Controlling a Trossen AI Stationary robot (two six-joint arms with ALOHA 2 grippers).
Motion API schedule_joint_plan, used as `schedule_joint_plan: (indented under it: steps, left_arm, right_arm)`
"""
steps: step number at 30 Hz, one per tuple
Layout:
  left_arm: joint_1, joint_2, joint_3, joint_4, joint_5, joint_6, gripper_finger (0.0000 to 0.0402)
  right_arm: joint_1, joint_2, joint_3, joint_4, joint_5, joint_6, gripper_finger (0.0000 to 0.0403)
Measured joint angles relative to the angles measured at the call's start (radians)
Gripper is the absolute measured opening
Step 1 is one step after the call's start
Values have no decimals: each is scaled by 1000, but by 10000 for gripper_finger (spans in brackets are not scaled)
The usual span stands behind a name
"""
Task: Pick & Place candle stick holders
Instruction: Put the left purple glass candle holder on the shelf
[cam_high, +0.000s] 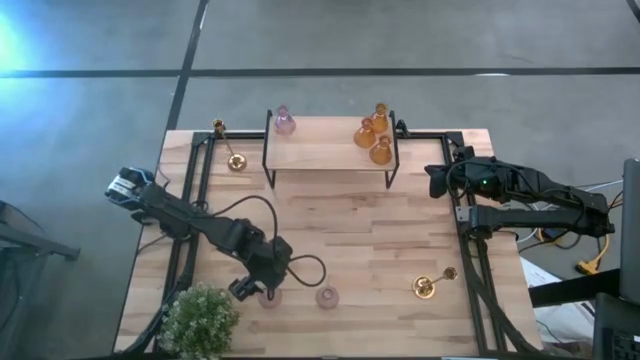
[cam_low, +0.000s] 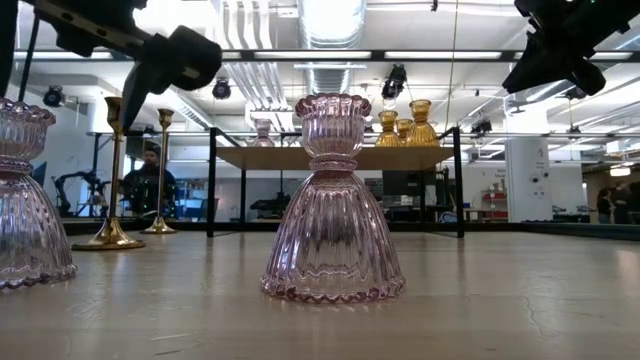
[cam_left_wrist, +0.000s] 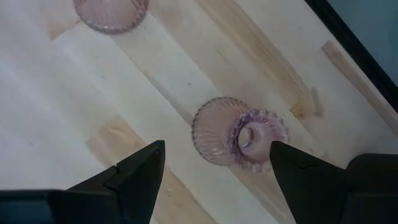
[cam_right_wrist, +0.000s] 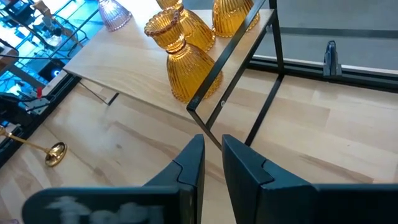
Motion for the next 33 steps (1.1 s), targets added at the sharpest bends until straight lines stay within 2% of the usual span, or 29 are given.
schedule_joint_plan:
  steps: [13, 17, 22, 31, 33]
  left_arm:
    - [0, 0, -111, 111, 8, -56, 292]
    - [1, -3, -129, 142, 15, -85, 273]
    - [0, -4, -137, 163, 17, -87, 207]
    - [1, -4, -137, 177, 14, -90, 39]
    - [1, -4, -138, 190, 7, -105, 35]
  right_arm:
    - [0, 0, 0, 0, 0, 0, 48]
    - [0, 0, 0, 1, 0, 0, 48]
    - [0, 0, 0, 1, 0, 0, 48]
    - [0, -1, 0, 0, 0, -3, 48]
    - [0, -1, 0, 0, 0, -4, 48]
